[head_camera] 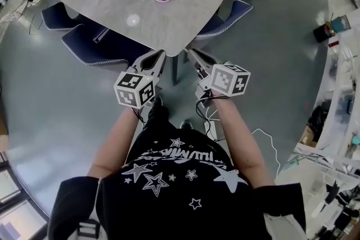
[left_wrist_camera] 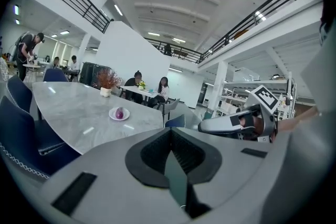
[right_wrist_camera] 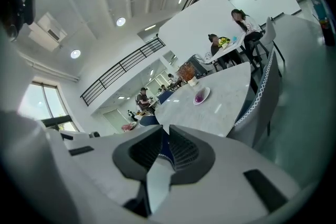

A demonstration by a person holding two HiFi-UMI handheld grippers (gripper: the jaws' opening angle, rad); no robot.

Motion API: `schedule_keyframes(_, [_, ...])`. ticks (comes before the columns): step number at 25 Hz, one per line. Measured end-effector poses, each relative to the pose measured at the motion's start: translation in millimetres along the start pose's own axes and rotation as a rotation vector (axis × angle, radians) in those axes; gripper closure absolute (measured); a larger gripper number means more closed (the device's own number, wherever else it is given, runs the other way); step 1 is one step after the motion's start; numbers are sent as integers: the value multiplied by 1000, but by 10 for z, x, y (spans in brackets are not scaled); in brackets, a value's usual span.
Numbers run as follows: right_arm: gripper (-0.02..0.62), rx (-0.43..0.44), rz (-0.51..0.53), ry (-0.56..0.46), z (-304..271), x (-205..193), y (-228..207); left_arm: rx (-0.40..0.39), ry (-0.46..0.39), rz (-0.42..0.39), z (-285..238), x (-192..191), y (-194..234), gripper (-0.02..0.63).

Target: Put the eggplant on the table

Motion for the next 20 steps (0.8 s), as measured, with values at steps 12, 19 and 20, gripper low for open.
schedule_keyframes(12, [552, 33, 116, 71, 400, -582, 196, 47, -32, 7, 316, -352, -769, 598])
schedule_keyframes(19, [552, 28, 169, 75, 381, -775, 372, 79, -41, 19, 552, -507, -800, 598])
schedule_keyframes(20, [552, 27, 171, 72, 371, -790, 390, 80, -43, 19, 583, -532, -791, 598])
Point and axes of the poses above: the fingertips, and each gripper's own axes: z backward along the fingers, y to its left, x out of its top, the point moved 9 cm from there along z, backward along the fingers, and after that the axes turned 13 degrees about y, right-handed, at the moved point
